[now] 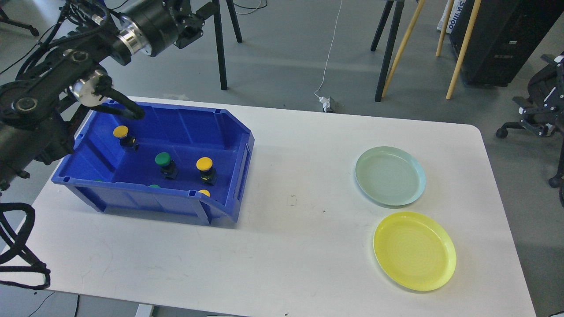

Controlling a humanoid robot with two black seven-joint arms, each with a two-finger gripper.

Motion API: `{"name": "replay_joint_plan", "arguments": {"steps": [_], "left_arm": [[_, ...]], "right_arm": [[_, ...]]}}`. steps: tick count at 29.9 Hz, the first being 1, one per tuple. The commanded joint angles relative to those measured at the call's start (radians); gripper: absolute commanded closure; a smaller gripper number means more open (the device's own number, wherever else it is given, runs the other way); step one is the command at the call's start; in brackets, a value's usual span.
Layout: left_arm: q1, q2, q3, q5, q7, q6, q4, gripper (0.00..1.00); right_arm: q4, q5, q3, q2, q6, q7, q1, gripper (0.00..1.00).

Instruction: Pass button and place on color plate

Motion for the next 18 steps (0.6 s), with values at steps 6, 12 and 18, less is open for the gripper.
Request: {"name": "replay_joint_plan", "arguments": {"steps": [6,12,18], "left_arm": [[-0.029,0.093,0.072,0.011,0.023,-0.016,-0.045,0.02],[-0.081,0.231,0.158,0.207,0.091,-0.016,-0.08,0.04],[-0.065,0.332,0.165,0.462,0.048,-0.016,-0.281,0.0]], "right_arm": [[0.002,-0.001,-0.013,0.006,0.0,-0.009,-0.003,0.01],[0.002,0.0,-0.013,0.008,0.0,-0.009,0.006,0.01],[-0.001,-0.008,-0.014,0.009,0.0,-0.009,0.023,0.01]]}}
